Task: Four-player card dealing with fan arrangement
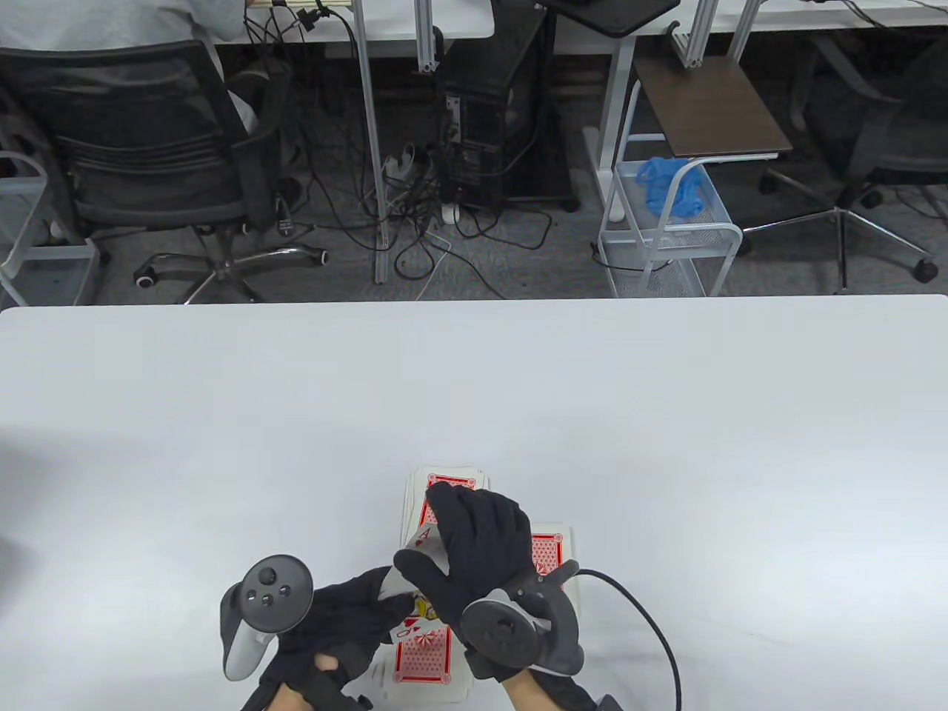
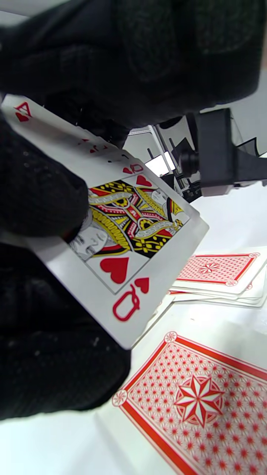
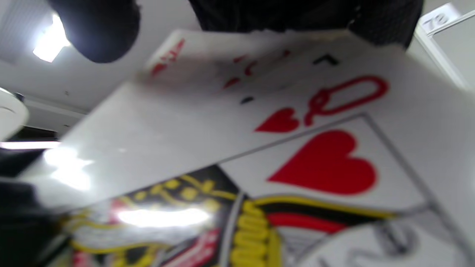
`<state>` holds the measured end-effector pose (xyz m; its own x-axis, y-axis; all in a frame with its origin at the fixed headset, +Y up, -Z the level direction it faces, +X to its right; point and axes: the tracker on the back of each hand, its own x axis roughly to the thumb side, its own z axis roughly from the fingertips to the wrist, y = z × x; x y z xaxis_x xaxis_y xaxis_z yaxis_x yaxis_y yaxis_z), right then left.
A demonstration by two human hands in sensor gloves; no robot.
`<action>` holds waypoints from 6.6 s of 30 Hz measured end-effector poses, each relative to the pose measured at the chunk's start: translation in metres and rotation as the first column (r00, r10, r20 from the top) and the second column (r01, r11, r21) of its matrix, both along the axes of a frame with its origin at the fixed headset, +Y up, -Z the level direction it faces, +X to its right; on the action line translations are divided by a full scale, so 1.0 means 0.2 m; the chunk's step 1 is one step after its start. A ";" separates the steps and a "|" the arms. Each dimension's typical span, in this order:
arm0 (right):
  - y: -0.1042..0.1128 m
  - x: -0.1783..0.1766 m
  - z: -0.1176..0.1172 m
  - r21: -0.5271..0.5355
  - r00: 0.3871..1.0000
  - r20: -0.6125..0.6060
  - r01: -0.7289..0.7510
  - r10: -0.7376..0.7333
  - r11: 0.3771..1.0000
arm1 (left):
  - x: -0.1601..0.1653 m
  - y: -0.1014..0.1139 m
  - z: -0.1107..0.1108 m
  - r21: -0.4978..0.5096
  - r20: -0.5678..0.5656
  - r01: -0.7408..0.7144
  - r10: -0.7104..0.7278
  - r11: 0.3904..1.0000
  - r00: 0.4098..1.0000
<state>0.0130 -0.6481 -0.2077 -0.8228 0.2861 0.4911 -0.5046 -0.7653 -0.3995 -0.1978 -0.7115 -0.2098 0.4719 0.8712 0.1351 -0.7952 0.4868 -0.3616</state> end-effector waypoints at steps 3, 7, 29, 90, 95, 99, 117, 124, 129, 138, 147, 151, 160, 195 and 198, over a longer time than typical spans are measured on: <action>0.00 0.02 -0.02 -0.064 0.994 -0.065 0.088 -0.093 0.994 | 0.01 -0.01 0.00 -0.028 0.025 -0.047 0.048 0.998 0.999; 0.00 0.10 -0.05 -0.092 0.971 -0.054 0.226 -0.231 0.970 | -0.02 0.00 0.00 -0.037 -0.011 -0.099 0.098 0.994 0.995; -0.10 0.19 -0.15 -0.404 0.915 -0.106 0.317 -0.388 0.858 | -0.15 -0.07 -0.03 -0.150 -0.165 -0.426 0.402 0.892 0.901; -0.16 0.15 -0.17 -0.552 0.904 -0.135 0.272 -0.406 0.789 | -0.22 -0.02 -0.03 0.001 -0.211 -0.379 0.370 0.926 0.905; -0.17 0.16 -0.17 -0.455 0.925 -0.037 0.322 -0.379 0.830 | -0.20 -0.01 -0.03 -0.002 -0.177 -0.344 0.339 0.939 0.924; -0.15 0.17 -0.17 -0.501 0.922 -0.113 0.269 -0.370 0.823 | -0.20 -0.03 -0.03 -0.029 -0.198 -0.380 0.368 0.924 0.909; -0.22 0.16 -0.19 -0.592 0.916 -0.073 0.278 -0.394 0.756 | -0.24 -0.03 0.00 0.008 -0.342 -0.446 0.422 0.895 0.840; -0.30 0.18 -0.22 -0.724 0.908 -0.041 0.261 -0.418 0.639 | -0.28 -0.05 0.00 0.020 -0.415 -0.393 0.365 0.919 0.833; -0.32 0.15 -0.22 -0.767 0.893 -0.077 0.232 -0.443 0.599 | -0.28 -0.04 0.01 0.032 -0.426 -0.406 0.380 0.913 0.821; -0.21 0.10 -0.17 -0.749 0.878 -0.123 0.224 -0.463 0.624 | -0.30 -0.01 0.03 0.108 -0.476 -0.351 0.358 0.930 0.803; -0.16 0.05 -0.14 -0.738 0.930 -0.131 0.139 -0.342 0.661 | -0.30 0.00 0.04 0.137 -0.473 -0.387 0.404 0.912 0.783; -0.18 0.05 -0.15 -0.761 0.922 -0.125 0.147 -0.366 0.631 | -0.31 -0.01 0.04 0.130 -0.474 -0.414 0.423 0.901 0.773; -0.13 0.04 -0.13 -0.715 0.905 -0.172 0.157 -0.389 0.682 | -0.31 -0.01 0.03 0.132 -0.468 -0.396 0.409 0.909 0.783; -0.08 0.13 -0.06 -0.314 0.894 0.053 0.437 -0.444 0.843 | -0.24 -0.05 0.00 0.024 -0.344 -0.527 0.502 0.849 0.793; -0.09 0.15 -0.08 -0.340 0.914 0.098 0.404 -0.395 0.850 | -0.22 -0.05 -0.01 0.022 -0.273 -0.513 0.499 0.858 0.822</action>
